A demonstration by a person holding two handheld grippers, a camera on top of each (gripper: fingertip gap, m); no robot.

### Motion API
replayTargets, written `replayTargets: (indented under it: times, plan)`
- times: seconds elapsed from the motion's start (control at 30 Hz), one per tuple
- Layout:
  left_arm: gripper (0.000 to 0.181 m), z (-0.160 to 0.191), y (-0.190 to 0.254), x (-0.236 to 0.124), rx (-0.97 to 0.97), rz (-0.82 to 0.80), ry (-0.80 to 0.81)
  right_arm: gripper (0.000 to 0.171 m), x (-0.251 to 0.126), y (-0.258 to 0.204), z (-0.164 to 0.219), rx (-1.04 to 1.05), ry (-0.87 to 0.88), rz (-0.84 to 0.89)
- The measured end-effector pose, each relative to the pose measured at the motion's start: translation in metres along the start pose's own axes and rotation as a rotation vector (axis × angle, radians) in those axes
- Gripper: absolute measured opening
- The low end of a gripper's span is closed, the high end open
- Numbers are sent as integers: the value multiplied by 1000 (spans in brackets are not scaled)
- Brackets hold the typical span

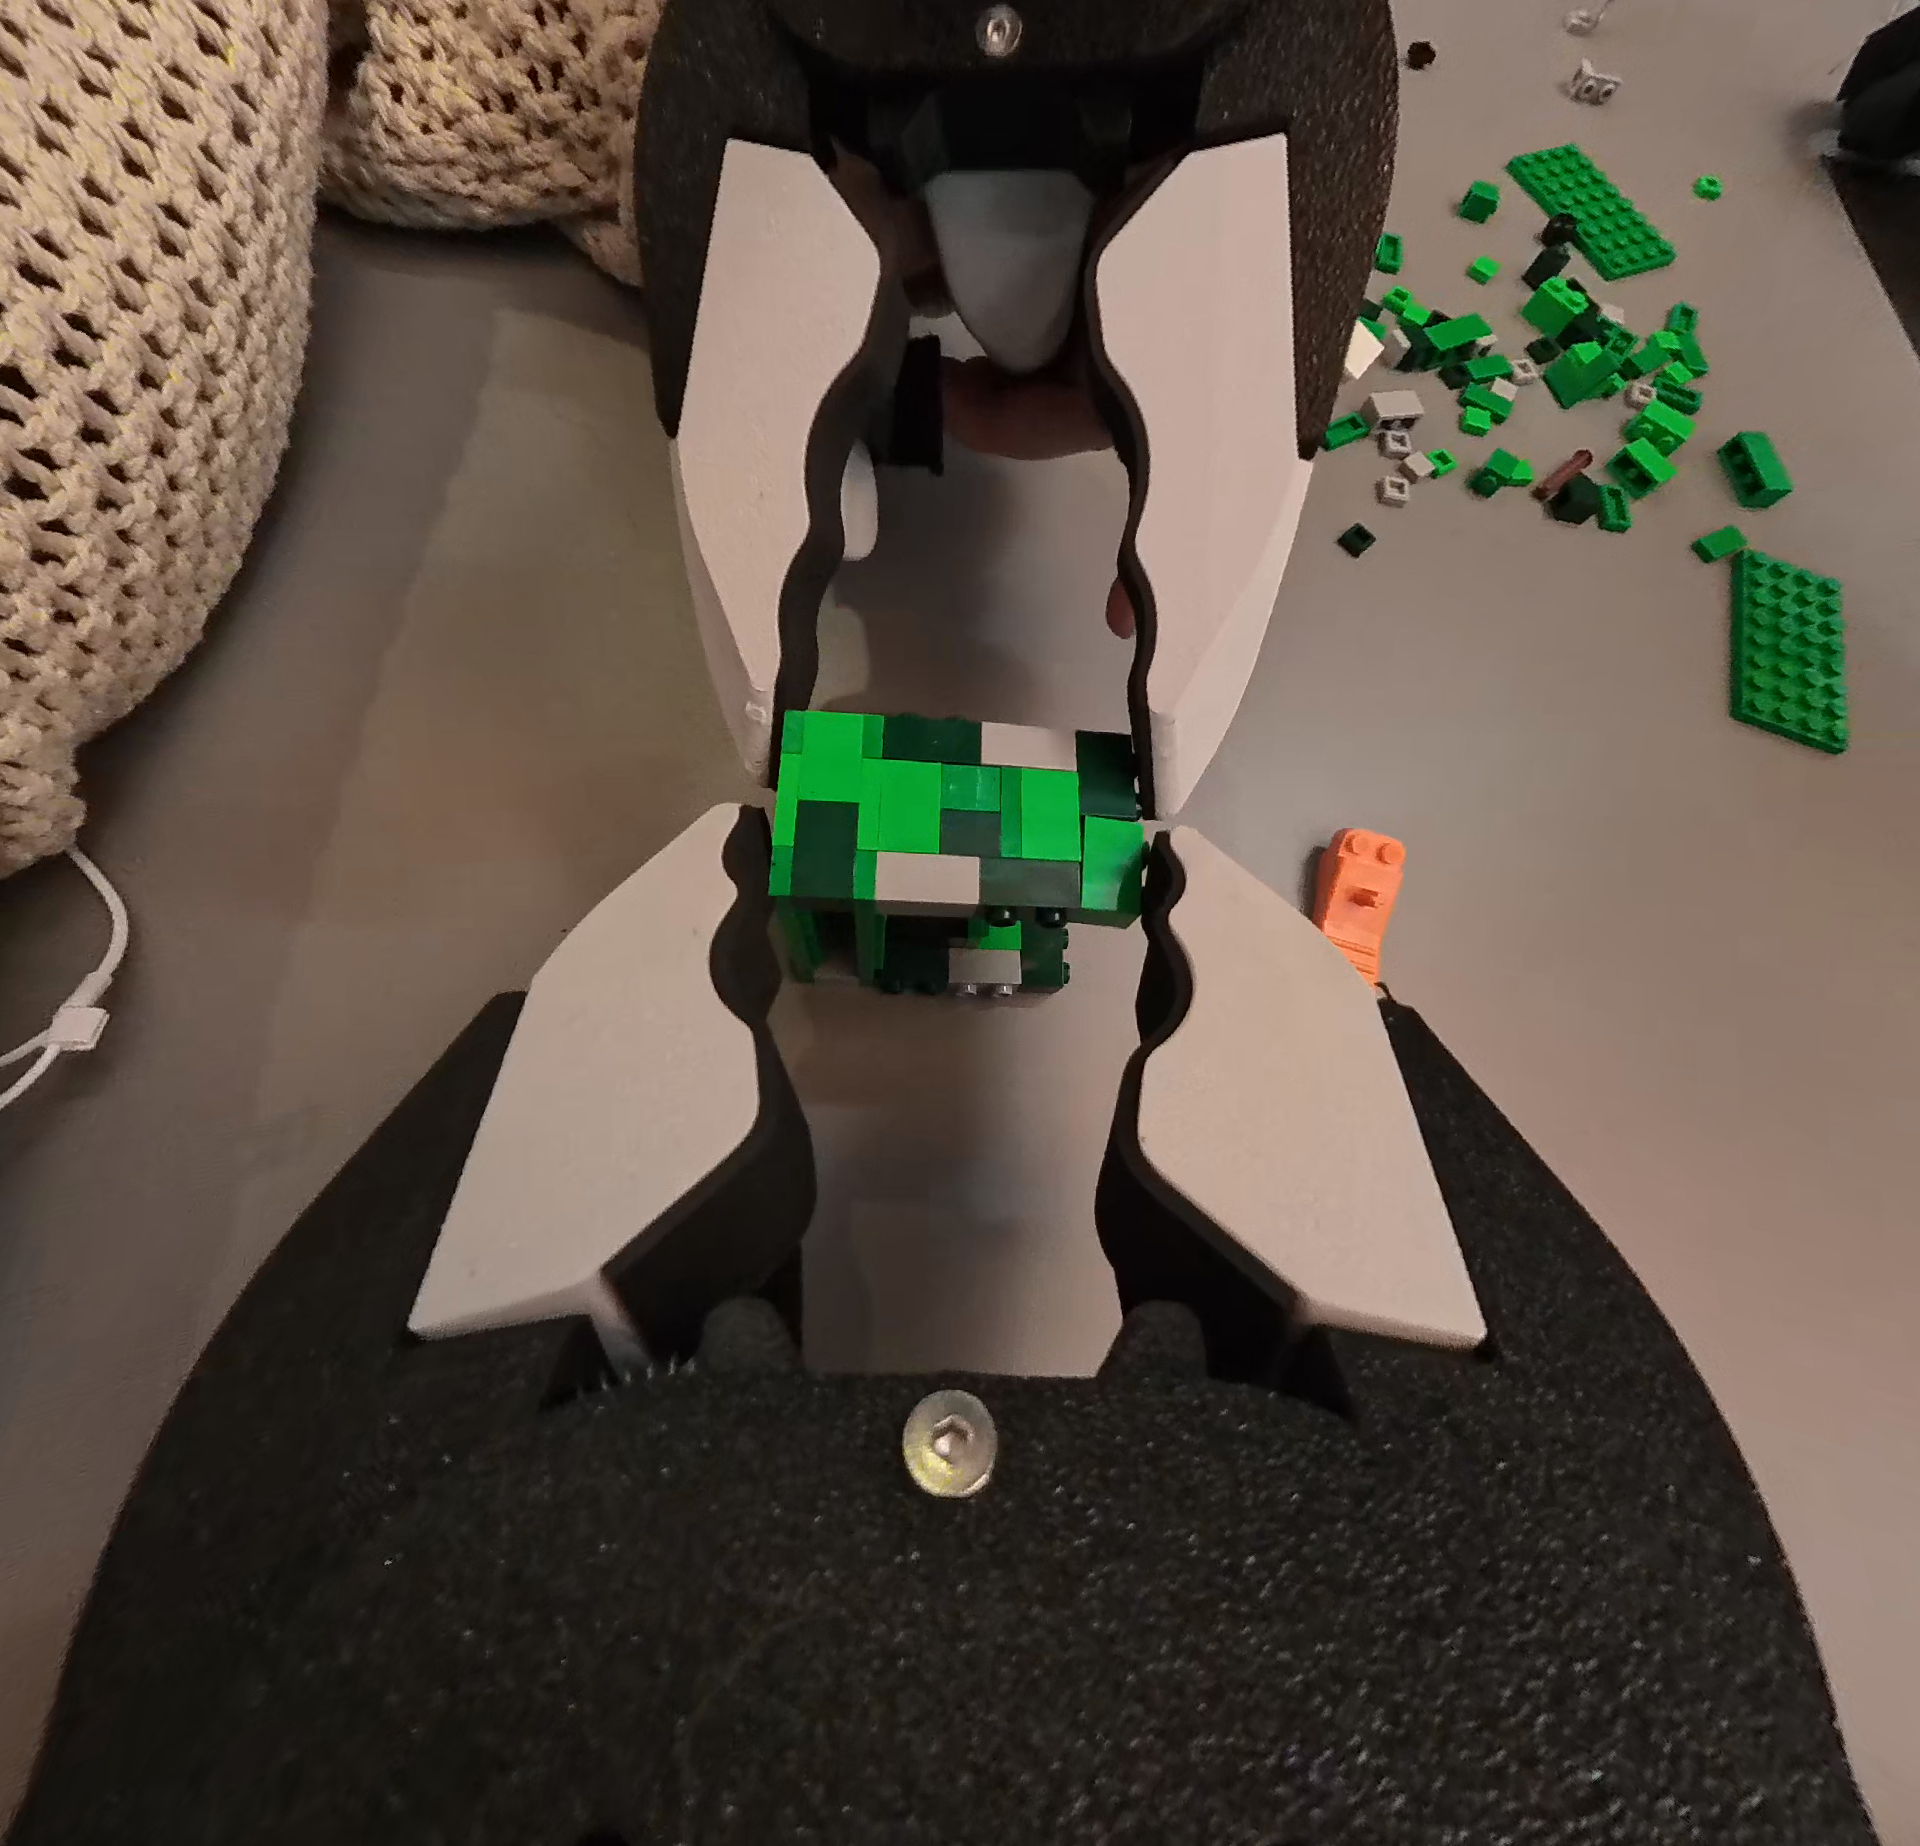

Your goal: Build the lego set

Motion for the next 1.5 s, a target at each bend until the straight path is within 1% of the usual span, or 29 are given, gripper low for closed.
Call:
replayTargets:
  times: [0.13,0.27,0.3,0.4,0.53,0.7,0.8,0.83,0.9,0.93,1.0,1.07,1.1,1.13,1.17,1.2,1.23,1.27,1.33,1.5]
  plan:
    - [63,2,-2,0,-10,-6,6,69,0,2,0,48,25,2]
    - [63,1,-8,-5,-1,-92,43,69,-7,5,-1,-1,139,86]
    - [64,1,-10,-7,-9,-106,53,69,-9,6,0,-43,165,128]
    - [63,3,-16,-11,-34,-154,74,69,-9,5,8,-206,149,266]
    - [64,7,-18,-10,-56,-180,82,69,-5,-2,14,-533,89,471]
    - [64,7,-14,-4,-67,-139,78,69,2,-16,25,-835,22,600]
    - [64,7,-9,1,-67,-111,78,70,2,-23,28,-880,2,596]
    - [64,6,-8,2,-65,-105,80,70,1,-25,29,-878,3,580]
    - [64,5,-6,4,-54,-104,85,78,2,-28,34,-846,-21,531]
    - [63,5,-5,4,-47,-105,89,76,2,-29,35,-808,-17,510]
    - [62,4,-5,3,-43,-103,100,83,-4,-32,33,-724,23,467]
    - [59,3,-4,2,-46,-95,116,83,-15,-34,27,-592,96,431]
    - [57,3,-4,1,-45,-83,123,77,-23,-33,22,-498,148,401]
    - [54,3,-2,1,-41,-61,128,61,-31,-32,18,-378,193,337]
    - [51,2,-1,1,-35,-42,129,53,-36,-32,13,-253,224,249]
    - [48,2,1,1,-27,-32,131,49,-41,-31,8,-145,255,176]
    - [43,2,2,1,-16,-26,134,41,-43,-30,5,-60,272,119]
    - [38,1,3,1,-4,-28,136,41,-43,-29,3,-3,269,87]
    - [28,0,4,1,21,-35,130,27,-38,-29,3,37,250,84]
    - [13,1,6,2,35,-17,117,21,-20,-28,10,78,149,83]
Point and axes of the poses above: each gripper's, where its closed fingertips meet, x out along the fingers, z out of its underside, y = z × x across the jaws, the point moved 8 cm from there along -x, back along the fingers, and after that the axes turned 9 degrees about x, right-handed, at the moved point
